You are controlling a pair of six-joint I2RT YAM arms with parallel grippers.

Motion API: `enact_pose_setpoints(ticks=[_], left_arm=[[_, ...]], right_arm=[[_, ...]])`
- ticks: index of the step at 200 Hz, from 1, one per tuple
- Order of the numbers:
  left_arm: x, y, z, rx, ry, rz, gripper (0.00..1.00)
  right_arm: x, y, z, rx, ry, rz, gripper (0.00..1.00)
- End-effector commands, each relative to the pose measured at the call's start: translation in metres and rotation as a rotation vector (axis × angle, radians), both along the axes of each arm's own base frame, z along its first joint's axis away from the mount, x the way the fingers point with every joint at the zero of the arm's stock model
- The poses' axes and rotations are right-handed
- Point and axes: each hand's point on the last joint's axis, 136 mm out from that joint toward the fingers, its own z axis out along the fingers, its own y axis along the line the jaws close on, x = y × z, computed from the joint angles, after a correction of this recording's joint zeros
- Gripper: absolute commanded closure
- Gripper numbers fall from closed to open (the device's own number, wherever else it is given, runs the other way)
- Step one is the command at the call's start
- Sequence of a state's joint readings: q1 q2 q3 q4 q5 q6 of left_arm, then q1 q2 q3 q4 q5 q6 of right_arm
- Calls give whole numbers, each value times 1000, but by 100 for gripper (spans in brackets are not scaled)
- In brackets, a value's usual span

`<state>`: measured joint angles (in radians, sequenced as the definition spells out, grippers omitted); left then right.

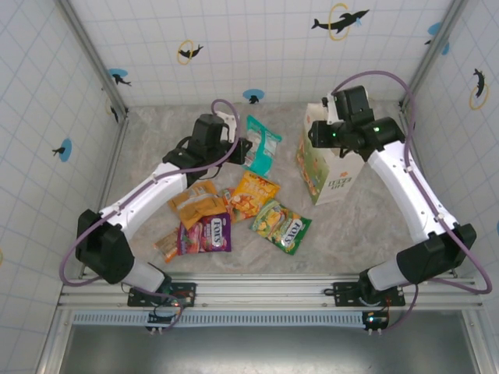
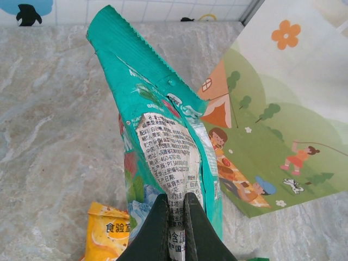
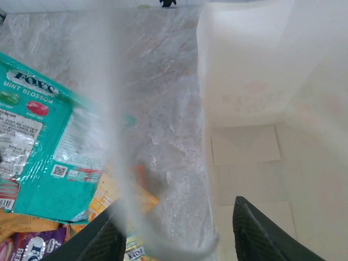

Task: Place the snacks into the paper bag

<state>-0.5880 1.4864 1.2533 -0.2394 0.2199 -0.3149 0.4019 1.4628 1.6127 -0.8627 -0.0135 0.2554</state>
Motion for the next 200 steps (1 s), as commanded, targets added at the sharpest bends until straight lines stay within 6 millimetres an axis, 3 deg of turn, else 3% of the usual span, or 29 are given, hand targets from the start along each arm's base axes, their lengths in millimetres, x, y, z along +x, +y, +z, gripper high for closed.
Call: enact_pose_setpoints(ticks=[1, 47, 92, 139, 200], left_arm=[[-5, -5, 48, -95, -83, -33, 100], [-17, -10, 79, -195, -138, -82, 100], [-40, -16, 112, -333, -208, -178, 100], [-73, -17, 146, -496, -303, -300, 100], [-109, -19, 171, -664, -343, -463, 100]], right_arm=[[-7, -17, 30, -32, -77, -21, 46], [-26, -18, 64, 20, -188, 16, 43], [-53, -15, 93, 126, -368, 85, 42], [-92, 30, 88, 362, -391, 359, 30], [-103, 62, 86, 563, -374, 528, 25]])
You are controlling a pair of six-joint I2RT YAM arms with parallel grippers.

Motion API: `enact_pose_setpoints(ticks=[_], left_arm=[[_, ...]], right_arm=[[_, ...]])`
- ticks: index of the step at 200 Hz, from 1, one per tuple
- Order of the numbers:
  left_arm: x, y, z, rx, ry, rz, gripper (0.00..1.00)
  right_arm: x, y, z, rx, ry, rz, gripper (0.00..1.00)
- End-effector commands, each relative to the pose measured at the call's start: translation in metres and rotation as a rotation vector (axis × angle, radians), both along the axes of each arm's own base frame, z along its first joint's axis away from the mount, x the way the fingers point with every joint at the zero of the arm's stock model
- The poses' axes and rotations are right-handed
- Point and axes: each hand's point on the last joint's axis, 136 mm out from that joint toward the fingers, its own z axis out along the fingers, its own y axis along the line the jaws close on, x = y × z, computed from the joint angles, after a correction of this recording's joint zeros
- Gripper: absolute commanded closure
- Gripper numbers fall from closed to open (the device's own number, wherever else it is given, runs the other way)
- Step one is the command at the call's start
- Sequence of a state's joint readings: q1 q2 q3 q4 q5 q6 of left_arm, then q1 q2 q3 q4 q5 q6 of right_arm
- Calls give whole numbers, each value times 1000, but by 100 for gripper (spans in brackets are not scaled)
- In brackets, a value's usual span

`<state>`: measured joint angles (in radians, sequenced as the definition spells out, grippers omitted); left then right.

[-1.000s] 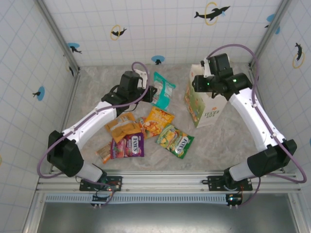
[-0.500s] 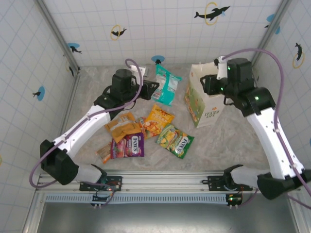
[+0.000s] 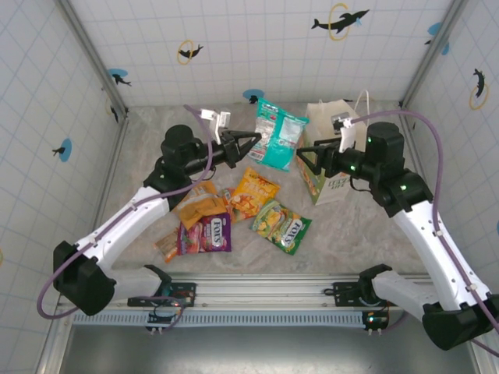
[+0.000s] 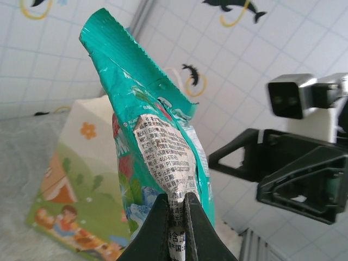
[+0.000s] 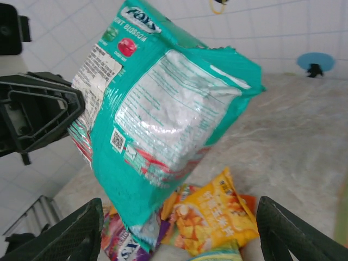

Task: Place the snacks into the paper bag

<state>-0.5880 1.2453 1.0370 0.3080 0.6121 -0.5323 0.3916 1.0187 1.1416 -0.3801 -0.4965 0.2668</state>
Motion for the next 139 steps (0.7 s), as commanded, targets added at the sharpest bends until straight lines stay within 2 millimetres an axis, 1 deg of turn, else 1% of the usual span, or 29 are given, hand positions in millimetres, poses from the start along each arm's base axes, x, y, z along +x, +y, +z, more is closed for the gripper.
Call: enact_pose_setpoints(ticks=[1, 23, 43, 47, 56, 68, 77, 100, 103, 114, 127, 139], left_arm=[[-32, 2, 47, -159, -123, -128, 100], [-39, 1, 50, -186, -135, -173, 100], [-40, 0, 51, -190, -136, -187, 100], [-41, -1, 51, -189, -138, -193, 100], [-43, -3, 50, -184, -137, -209, 100], [-44, -4, 47, -180, -137, -222, 100], [-44, -5, 45, -176, -136, -226, 100], [-37, -7, 35, -152, -126, -204, 100], [-36, -8, 34, -148, -124, -198, 100], [-30, -8, 30, -132, -112, -175, 100], [-25, -9, 25, -109, -102, -154, 92], [-19, -9, 21, -96, -97, -124, 87]], right_arm=[[-10, 20, 28, 138, -72, 143, 25], [-12, 29, 35, 204, -77, 213, 25], [-14, 36, 39, 237, -82, 265, 28], [-15, 36, 39, 242, -87, 271, 31], [-15, 37, 40, 250, -92, 283, 41], [-14, 38, 38, 253, -87, 289, 47], [-13, 38, 36, 252, -81, 292, 54], [-12, 35, 34, 255, -71, 292, 73], [-12, 34, 39, 263, -97, 291, 75], [-10, 29, 42, 273, -107, 273, 82], [-10, 23, 46, 282, -124, 256, 88], [-8, 17, 47, 283, -134, 230, 92]])
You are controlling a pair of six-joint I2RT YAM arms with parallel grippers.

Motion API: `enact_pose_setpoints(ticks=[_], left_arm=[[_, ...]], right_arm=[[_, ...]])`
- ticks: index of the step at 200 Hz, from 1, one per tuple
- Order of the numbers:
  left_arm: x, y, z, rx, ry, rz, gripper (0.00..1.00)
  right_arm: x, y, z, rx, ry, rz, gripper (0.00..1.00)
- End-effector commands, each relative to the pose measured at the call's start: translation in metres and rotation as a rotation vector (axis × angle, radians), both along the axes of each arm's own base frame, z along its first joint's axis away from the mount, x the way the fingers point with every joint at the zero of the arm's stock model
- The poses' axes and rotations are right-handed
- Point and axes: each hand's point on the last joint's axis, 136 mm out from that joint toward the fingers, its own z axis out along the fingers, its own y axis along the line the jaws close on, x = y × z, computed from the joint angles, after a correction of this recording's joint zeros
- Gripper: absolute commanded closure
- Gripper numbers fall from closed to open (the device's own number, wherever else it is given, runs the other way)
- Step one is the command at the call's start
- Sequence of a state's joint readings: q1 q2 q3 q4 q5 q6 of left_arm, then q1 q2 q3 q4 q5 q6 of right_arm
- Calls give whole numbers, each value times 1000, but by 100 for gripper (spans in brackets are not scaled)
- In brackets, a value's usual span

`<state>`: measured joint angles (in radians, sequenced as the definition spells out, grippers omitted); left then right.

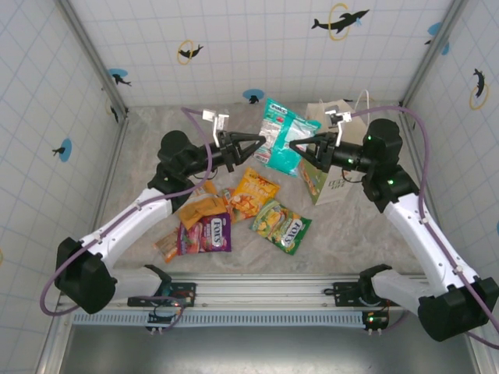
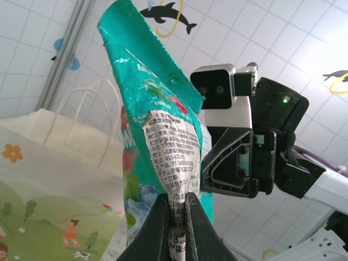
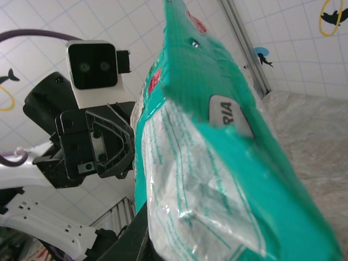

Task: Place the snacks into the paper bag

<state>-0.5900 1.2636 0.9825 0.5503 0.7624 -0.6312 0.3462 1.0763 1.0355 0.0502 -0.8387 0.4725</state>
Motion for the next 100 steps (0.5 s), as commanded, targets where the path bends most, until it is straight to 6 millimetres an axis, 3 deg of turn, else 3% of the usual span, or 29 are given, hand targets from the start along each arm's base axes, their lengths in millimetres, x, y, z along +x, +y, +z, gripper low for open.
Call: enact_pose_setpoints(ticks=[1, 35, 57, 100], left_arm=[[5, 0, 4, 10, -41, 38, 87], [23, 3, -12, 65, -10, 138, 44], [34, 8, -23, 111, 9, 207, 29], [57, 30, -52, 239, 38, 406, 27]], right_arm=[[-1, -12, 19, 39, -86, -38, 93], [3, -30, 30, 39, -122, -128, 100], [13, -54, 47, 16, -158, -260, 100], [33, -136, 88, -60, -273, -736, 100]])
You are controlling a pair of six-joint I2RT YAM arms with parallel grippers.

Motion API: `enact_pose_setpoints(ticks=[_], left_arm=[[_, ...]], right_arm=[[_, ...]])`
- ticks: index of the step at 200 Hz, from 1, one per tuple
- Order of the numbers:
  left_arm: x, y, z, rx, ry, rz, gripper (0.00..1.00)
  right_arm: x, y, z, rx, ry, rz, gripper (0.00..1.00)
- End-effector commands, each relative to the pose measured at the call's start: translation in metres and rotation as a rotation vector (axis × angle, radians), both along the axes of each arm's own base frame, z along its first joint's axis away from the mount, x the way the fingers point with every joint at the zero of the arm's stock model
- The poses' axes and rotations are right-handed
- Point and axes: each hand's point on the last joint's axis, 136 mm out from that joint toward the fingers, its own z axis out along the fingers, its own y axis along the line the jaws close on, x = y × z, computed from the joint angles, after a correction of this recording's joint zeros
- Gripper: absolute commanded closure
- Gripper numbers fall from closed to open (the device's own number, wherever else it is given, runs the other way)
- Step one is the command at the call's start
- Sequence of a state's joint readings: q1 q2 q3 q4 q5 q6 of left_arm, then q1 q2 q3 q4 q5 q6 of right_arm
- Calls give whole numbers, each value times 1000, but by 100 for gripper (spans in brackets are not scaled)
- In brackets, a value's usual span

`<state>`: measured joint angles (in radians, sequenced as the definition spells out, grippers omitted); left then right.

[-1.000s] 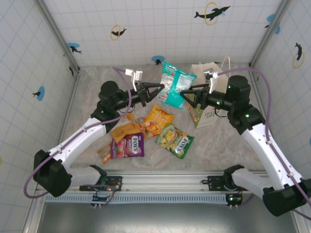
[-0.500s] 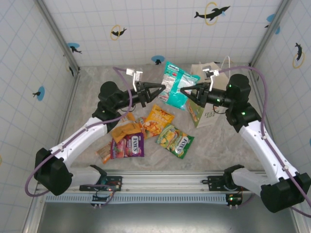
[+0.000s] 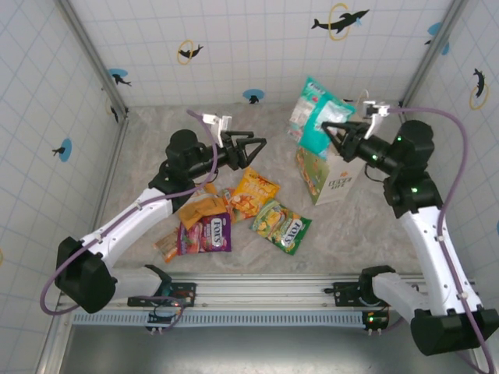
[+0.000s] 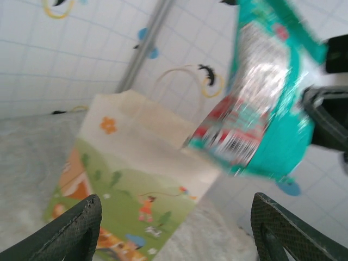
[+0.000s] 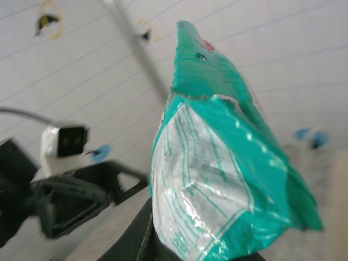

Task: Place the snacks into the paper bag

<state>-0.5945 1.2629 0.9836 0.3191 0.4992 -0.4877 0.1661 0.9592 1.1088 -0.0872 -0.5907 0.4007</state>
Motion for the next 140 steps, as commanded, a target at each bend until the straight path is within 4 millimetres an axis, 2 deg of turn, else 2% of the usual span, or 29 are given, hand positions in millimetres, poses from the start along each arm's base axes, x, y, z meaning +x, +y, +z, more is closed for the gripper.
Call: enact_pose_setpoints(ticks=[1, 24, 48, 68, 140], left_arm=[[14, 18, -7, 89, -24, 139, 27], [18, 25, -17, 128, -10, 184, 27], [19, 26, -20, 134, -4, 193, 28], [20, 27, -25, 147, 7, 200, 28], [29, 26, -51, 213, 77, 217, 28]], right_arm=[[0, -55, 50, -39, -160, -320, 100], [1, -90, 62, -33, -214, -513, 100], [6, -103, 59, -41, -210, -593, 100], [20, -104, 43, -80, -153, -598, 100], [69, -78, -26, -253, 36, -449, 100]])
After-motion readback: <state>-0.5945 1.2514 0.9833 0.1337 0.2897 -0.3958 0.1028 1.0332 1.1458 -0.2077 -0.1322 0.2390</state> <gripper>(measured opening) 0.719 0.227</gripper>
